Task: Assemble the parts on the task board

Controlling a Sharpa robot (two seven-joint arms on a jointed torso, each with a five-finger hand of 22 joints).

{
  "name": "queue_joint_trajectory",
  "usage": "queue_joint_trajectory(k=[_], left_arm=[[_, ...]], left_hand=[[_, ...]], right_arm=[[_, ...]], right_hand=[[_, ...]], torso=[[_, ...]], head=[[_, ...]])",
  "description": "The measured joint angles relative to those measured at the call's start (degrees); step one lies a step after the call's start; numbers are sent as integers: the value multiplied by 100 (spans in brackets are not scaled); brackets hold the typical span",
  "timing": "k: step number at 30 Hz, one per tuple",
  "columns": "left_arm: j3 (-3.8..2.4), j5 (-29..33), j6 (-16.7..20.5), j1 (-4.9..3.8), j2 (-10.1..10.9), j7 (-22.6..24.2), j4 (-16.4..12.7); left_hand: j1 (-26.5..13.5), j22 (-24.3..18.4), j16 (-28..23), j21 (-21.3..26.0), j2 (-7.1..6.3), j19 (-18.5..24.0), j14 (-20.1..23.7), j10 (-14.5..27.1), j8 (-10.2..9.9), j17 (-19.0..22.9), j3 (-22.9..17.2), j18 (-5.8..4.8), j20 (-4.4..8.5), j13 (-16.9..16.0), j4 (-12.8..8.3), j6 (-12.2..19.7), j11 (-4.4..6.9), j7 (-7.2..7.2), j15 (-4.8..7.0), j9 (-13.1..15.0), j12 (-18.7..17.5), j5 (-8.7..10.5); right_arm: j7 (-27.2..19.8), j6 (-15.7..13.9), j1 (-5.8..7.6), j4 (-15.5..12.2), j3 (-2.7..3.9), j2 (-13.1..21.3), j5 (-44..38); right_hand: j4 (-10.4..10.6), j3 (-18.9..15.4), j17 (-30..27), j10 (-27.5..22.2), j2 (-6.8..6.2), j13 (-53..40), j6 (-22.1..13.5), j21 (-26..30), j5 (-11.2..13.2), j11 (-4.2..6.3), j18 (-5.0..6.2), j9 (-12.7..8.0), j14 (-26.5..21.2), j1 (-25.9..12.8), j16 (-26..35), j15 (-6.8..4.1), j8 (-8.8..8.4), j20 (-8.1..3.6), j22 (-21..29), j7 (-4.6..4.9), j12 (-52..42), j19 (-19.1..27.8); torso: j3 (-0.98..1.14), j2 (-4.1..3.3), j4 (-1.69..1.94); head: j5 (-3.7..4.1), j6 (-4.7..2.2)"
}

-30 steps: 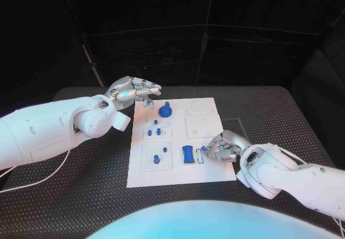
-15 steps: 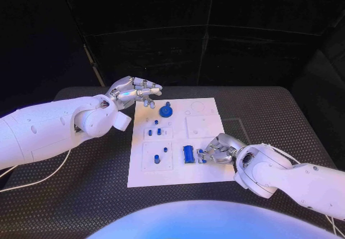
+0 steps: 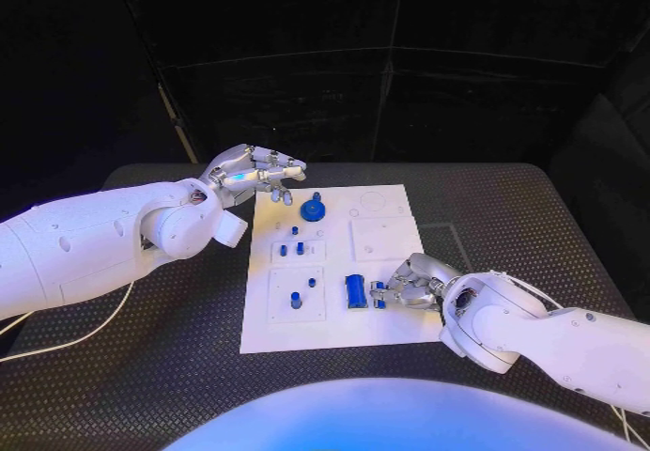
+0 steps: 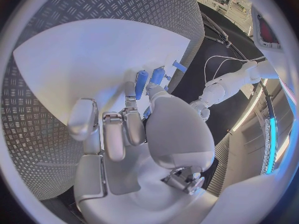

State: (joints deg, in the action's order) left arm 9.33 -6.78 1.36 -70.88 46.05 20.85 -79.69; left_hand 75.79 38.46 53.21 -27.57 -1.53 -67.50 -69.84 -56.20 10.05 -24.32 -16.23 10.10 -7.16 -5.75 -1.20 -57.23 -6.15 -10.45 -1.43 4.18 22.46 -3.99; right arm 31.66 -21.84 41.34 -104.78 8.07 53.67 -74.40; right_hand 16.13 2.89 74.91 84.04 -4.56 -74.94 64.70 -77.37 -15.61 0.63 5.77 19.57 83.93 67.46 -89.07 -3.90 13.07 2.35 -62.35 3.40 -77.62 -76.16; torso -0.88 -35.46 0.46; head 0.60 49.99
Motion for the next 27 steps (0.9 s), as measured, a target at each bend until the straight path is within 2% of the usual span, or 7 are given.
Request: queue_joint_trajectory(k=[2, 3, 10, 17, 23, 27], left_arm=[[0, 0, -3, 0, 0, -3, 0], [0, 0, -6, 0, 0, -6, 1], [0, 0, -17, 0, 1, -20, 1], [0, 0, -27, 0, 2, -34, 2], [1, 0, -34, 0, 6, -41, 3], [1, 0, -38, 0, 7, -44, 4]], left_hand=[[0, 0, 0, 0, 0, 0, 0, 0, 0, 0, 0, 0, 0, 0, 0, 0, 0, 0, 0, 0, 0, 0], [0, 0, 0, 0, 0, 0, 0, 0, 0, 0, 0, 0, 0, 0, 0, 0, 0, 0, 0, 0, 0, 0], [0, -5, 0, 0, 0, 0, 0, 21, 0, 5, 0, 0, 0, 0, 0, 22, -21, 21, 0, 0, -1, 0], [0, -5, 0, 0, 0, 0, 0, 21, 0, 5, 0, 0, 0, 0, 0, 22, -21, 22, 0, 0, -1, 0], [0, -4, 0, 0, 0, 0, 0, 21, 0, 5, 0, 0, 0, 0, 0, 22, -21, 21, 0, 0, -2, 0], [0, -4, 0, 0, 0, 0, 0, 21, 0, 5, 0, 0, 0, 0, 0, 22, -21, 21, 0, 0, -2, 0]], right_arm=[[6, 3, 0, 2, 0, -6, 0], [9, 4, 0, 3, 0, -11, 0], [28, 8, 0, -1, 0, -27, -4], [37, -1, 0, -5, 0, -30, -6], [39, -14, 0, -27, -2, -22, -7], [38, -45, -1, -73, -1, -9, -35]], right_hand=[[33, -172, 0, 0, 46, 0, -19, 3, 343, 0, 0, 34, 0, -94, 0, 0, -27, 0, 5, 19, 4, 0], [42, -231, 0, 0, 62, 0, -19, 3, 416, 0, 1, 43, 0, -126, 0, 0, -27, 0, 5, 19, 4, 0], [54, -432, 0, 0, 142, 0, -20, 3, 527, -1, 0, 90, 0, -233, 0, 1, -27, 0, 10, 20, 4, 0], [54, -716, 0, 0, 257, 0, -20, 24, 811, -1, 0, 156, 0, -348, 0, 1, -27, -20, 17, 20, 4, 20], [36, -746, 0, 0, 262, 0, -20, 24, 811, -1, 0, 176, 1, -353, 0, 1, -27, -20, 23, 21, 4, 20], [42, -816, 4, 0, 326, 0, -16, 24, 660, -2, 0, 224, 1, -289, 0, 2, -25, -20, 10, 25, 4, 20]], torso=[[0, 1, 0], [0, 0, 0], [1, 0, -7], [1, -1, -7], [1, -1, -7], [3, 0, -7]], head=[[-4, 0], [-8, 0], [-1, 0], [12, 0], [12, 0], [5, 0]])
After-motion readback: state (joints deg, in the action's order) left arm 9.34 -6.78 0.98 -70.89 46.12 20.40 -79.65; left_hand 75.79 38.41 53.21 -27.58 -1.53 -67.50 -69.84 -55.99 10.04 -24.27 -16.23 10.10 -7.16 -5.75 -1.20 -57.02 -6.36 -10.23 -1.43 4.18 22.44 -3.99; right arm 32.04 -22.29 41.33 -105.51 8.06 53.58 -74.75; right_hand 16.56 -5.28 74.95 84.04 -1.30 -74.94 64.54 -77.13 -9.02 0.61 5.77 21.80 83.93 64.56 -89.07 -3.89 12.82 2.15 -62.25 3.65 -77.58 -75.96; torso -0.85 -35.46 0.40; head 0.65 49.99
